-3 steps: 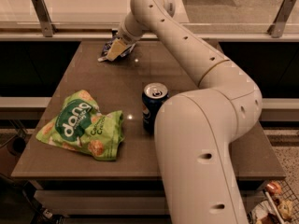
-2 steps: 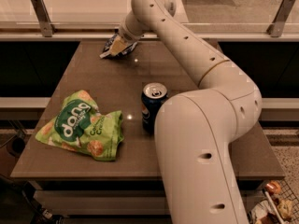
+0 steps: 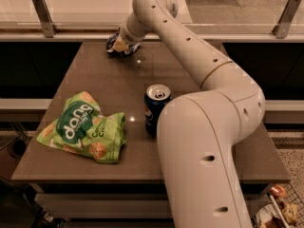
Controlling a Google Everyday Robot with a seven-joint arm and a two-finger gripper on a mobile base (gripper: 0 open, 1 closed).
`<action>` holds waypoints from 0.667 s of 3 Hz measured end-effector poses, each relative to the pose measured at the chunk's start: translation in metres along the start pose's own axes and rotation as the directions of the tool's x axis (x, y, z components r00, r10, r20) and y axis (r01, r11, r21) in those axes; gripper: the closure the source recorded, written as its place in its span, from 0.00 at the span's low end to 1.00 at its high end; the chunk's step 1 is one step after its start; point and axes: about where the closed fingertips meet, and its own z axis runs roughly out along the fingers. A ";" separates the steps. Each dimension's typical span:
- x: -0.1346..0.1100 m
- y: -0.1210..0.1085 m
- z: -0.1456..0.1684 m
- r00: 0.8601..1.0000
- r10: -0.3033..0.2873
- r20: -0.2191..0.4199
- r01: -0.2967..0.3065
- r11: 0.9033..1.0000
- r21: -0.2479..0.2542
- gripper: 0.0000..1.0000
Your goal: Pick blue chip bag
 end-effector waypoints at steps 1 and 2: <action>0.000 0.002 0.003 1.000 0.000 -0.001 0.000 1.000 -0.004 1.00; 0.000 0.002 0.003 1.000 0.000 -0.001 0.000 1.000 -0.005 1.00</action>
Offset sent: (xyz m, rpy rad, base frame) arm -0.0001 0.0020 -0.0028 -0.0011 0.0035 0.0024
